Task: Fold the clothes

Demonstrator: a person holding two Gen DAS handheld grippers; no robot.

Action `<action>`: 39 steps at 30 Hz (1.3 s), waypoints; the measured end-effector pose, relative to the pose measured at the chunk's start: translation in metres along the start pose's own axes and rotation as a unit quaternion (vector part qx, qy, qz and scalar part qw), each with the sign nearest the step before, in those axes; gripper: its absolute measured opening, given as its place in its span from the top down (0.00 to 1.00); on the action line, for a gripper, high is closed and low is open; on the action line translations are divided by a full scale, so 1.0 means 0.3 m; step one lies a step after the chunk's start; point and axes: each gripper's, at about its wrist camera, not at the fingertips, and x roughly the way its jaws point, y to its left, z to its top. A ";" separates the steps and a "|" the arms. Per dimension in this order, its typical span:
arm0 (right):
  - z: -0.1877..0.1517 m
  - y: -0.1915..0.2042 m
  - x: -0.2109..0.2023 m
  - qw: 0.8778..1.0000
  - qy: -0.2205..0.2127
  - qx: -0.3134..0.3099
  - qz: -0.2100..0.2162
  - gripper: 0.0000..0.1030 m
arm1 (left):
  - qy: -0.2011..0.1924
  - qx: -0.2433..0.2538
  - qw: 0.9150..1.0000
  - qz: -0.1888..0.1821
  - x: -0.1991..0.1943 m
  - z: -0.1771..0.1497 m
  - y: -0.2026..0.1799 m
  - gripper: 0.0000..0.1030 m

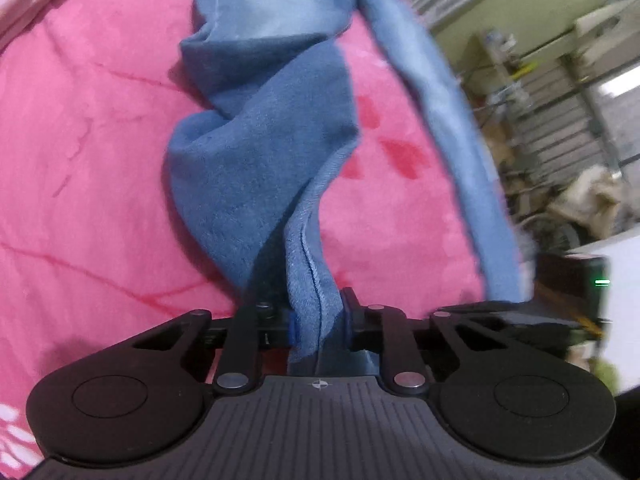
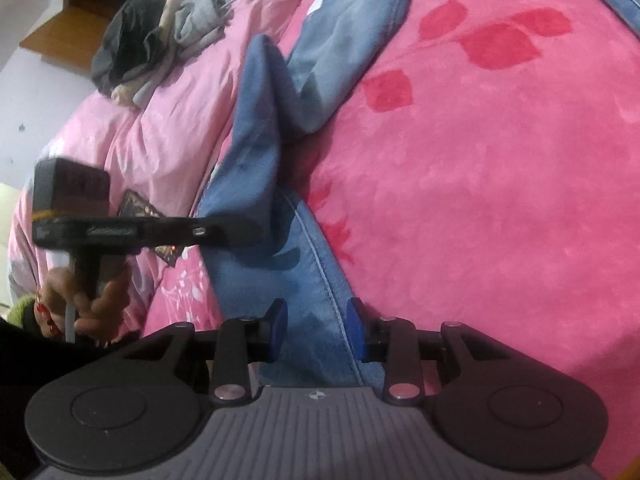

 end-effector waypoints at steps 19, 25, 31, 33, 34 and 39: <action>-0.012 0.000 0.021 1.000 0.014 0.004 -0.003 0.66 | -0.050 -0.206 0.975 -0.060 -0.199 -0.195 0.384 0.87; -0.003 0.012 0.036 1.000 0.012 0.005 -0.003 0.65 | -0.051 -0.213 0.975 -0.040 -0.209 -0.217 0.437 0.84; 0.004 0.029 0.074 0.998 -0.001 0.042 0.040 0.65 | -0.051 -0.212 0.975 -0.032 -0.216 -0.226 0.459 0.84; 0.005 0.037 0.101 0.997 0.004 0.056 0.061 0.64 | -0.051 -0.212 0.975 -0.033 -0.220 -0.227 0.462 0.84; 0.005 0.045 0.122 0.996 0.012 0.058 0.065 0.64 | -0.051 -0.211 0.976 -0.033 -0.221 -0.227 0.463 0.84; 0.014 0.072 0.220 0.996 0.044 0.042 0.065 0.63 | -0.054 -0.210 0.976 -0.034 -0.211 -0.227 0.469 0.84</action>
